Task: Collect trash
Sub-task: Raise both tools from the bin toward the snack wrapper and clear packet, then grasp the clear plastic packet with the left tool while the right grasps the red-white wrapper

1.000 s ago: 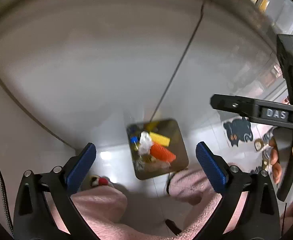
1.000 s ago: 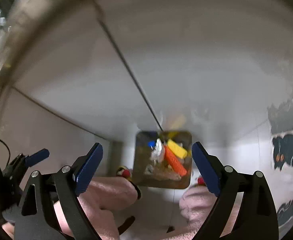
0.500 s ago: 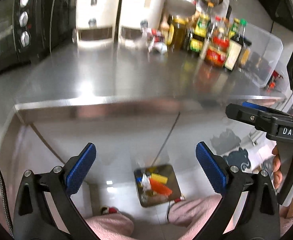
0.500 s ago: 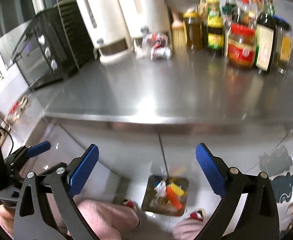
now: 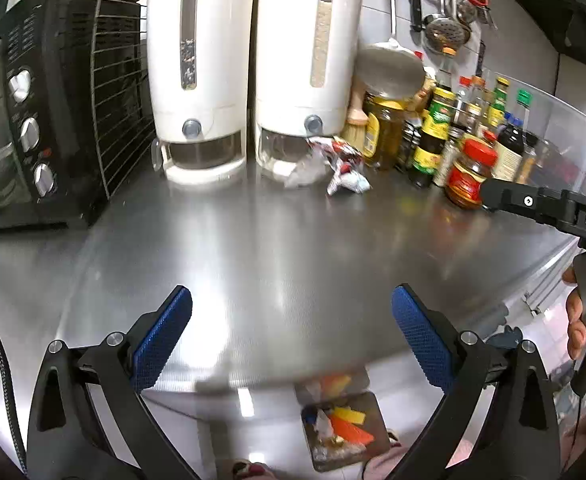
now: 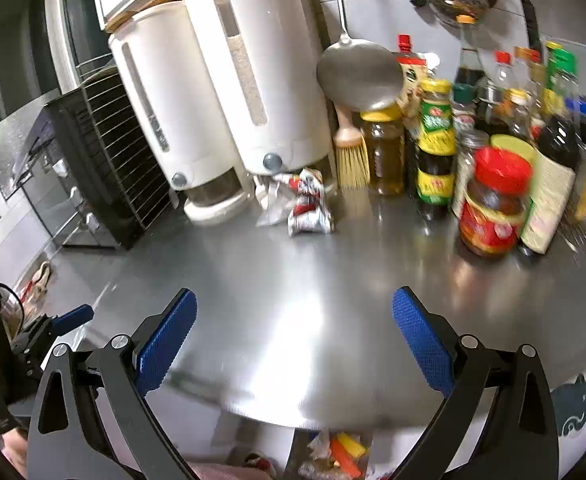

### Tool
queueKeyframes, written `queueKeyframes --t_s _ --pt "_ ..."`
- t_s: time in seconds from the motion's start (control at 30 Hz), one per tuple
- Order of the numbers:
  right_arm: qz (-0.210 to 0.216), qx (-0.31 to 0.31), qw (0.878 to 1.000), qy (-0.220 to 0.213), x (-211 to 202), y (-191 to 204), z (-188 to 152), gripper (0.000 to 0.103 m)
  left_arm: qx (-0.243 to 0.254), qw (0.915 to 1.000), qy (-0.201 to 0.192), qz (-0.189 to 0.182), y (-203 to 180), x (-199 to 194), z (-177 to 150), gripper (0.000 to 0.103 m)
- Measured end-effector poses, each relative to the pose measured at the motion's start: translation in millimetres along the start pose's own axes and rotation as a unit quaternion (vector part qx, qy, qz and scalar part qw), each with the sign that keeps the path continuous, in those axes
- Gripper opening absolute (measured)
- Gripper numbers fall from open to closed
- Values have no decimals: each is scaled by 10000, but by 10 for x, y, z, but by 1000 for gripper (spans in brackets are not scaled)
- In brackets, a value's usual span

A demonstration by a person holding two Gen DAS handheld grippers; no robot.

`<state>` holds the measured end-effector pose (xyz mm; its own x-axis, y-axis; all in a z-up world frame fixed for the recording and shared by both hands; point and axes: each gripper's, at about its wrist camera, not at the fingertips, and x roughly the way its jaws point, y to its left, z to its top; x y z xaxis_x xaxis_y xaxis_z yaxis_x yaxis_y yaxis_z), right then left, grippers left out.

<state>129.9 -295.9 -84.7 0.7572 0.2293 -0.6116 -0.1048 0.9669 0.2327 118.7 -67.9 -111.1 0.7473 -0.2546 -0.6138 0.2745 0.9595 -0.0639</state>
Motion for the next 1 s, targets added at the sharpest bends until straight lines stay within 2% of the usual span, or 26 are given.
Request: queueKeyframes --t_s 0.4,0.6,0.67,0.73,0.87,0.97,1.0 --pt "-309 168 9989 300 969 -200 594 99 154 9998 111 30 59 860 667 95" --pt "-170 298 9978 576 1457 -296 746 98 126 9992 359 -153 112 1357 870 95" --pt "-140 324 9976 603 1562 -308 766 93 159 9989 417 -169 105 1472 903 94" --pt "-64 376 9972 640 1671 -320 778 80 189 9984 485 -217 103 1580 928 94" --pt "-32 345 9971 672 1825 -298 809 75 299 9978 537 -231 88 1710 966 94" --pt "-68 370 9969 691 1947 -288 816 68 363 9974 573 -240 64 1802 1001 94" --pt "-92 375 9966 734 1997 -289 810 58 376 9973 581 -252 54 1834 1014 94"
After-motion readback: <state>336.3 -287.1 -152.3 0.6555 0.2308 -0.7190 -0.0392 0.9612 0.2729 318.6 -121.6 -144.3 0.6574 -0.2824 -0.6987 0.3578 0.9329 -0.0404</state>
